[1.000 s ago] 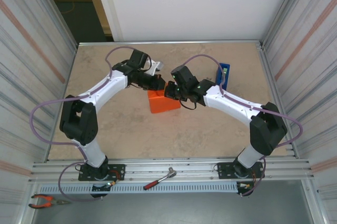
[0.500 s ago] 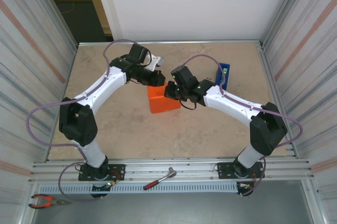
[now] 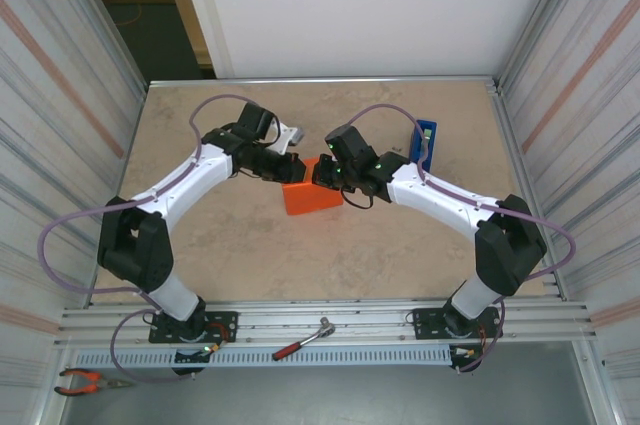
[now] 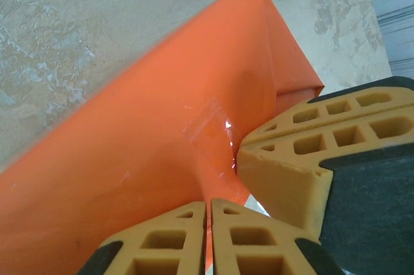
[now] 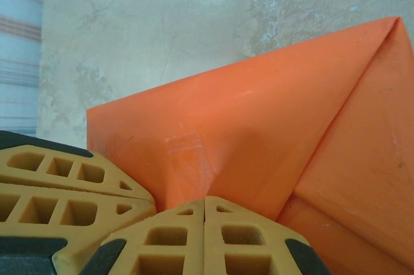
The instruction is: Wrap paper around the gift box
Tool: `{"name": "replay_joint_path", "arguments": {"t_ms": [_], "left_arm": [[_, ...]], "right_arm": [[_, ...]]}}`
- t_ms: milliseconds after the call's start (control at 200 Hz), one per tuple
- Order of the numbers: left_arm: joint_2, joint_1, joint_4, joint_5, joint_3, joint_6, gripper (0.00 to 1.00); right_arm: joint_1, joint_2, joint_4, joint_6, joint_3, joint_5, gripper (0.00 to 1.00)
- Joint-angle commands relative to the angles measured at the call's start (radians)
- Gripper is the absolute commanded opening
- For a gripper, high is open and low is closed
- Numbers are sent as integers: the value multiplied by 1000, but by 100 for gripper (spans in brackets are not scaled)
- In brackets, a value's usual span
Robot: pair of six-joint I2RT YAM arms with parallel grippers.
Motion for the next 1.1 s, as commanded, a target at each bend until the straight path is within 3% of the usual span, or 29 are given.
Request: {"name": "replay_joint_path", "arguments": {"t_ms": [0,331,1092], "left_arm": [[-28,0,-22,-1,-19,24,12],[-67,0,-46,32,53,14,13],[-61,-12,2,27,-71,31,13]], "right_arm": [[13,63,-182,8,-68,-6,0],[13,62,-180,10,-74,-2,0],[19,66,-180,17,-81,2,0]]}}
